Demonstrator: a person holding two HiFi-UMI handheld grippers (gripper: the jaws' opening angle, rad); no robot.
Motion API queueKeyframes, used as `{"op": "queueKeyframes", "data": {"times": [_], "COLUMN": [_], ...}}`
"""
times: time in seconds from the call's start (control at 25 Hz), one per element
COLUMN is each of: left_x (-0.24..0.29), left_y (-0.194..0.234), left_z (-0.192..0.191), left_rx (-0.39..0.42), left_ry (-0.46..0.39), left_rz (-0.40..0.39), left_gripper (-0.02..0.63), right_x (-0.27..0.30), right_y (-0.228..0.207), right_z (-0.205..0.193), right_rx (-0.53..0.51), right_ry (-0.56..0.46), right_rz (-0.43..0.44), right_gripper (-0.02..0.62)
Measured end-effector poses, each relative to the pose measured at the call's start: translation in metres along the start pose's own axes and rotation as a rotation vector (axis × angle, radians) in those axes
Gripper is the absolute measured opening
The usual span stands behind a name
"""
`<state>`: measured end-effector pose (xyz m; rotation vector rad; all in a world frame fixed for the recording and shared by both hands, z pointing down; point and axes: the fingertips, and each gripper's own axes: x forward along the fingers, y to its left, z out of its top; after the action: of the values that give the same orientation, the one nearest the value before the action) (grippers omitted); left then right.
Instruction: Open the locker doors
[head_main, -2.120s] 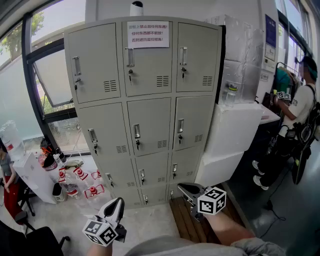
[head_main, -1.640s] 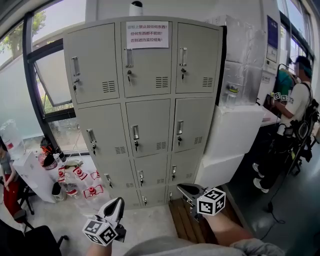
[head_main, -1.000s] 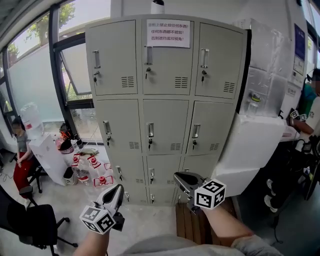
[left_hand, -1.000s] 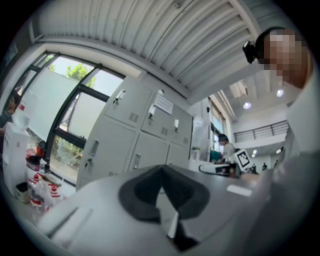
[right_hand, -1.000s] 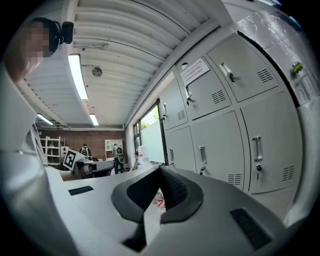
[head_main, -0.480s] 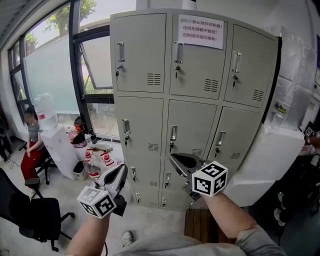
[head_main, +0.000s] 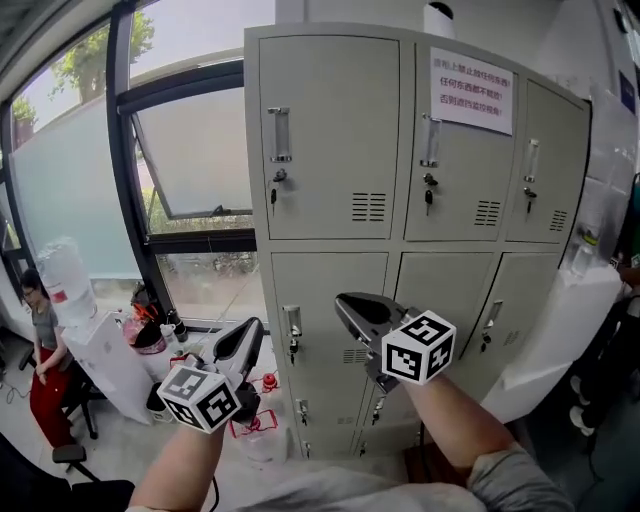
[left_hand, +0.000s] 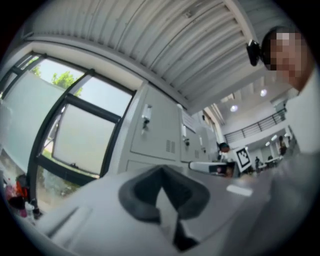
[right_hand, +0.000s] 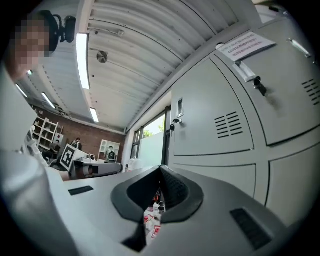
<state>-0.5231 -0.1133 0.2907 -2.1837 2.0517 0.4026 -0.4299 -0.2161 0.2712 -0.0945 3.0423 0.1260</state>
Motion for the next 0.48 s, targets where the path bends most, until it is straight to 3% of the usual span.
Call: {"op": "queueKeyframes", "data": {"times": [0.2, 0.48], "left_x": [0.039, 0.079], "left_y": [0.059, 0.071], "left_z": [0.044, 0.071], "left_rx": [0.035, 0.017], "left_ry": [-0.035, -0.075], "left_rz": [-0.069, -0.129], "left_gripper": [0.002, 0.002], "right_x": [0.062, 0.103], "right_y": [-0.024, -0.034], "right_z": [0.038, 0.084], "right_rx": [-0.024, -0.105], "right_ry": [-0.065, -0.082], "right_rz": [-0.079, -0.091], "right_gripper": [0.002, 0.002]}}
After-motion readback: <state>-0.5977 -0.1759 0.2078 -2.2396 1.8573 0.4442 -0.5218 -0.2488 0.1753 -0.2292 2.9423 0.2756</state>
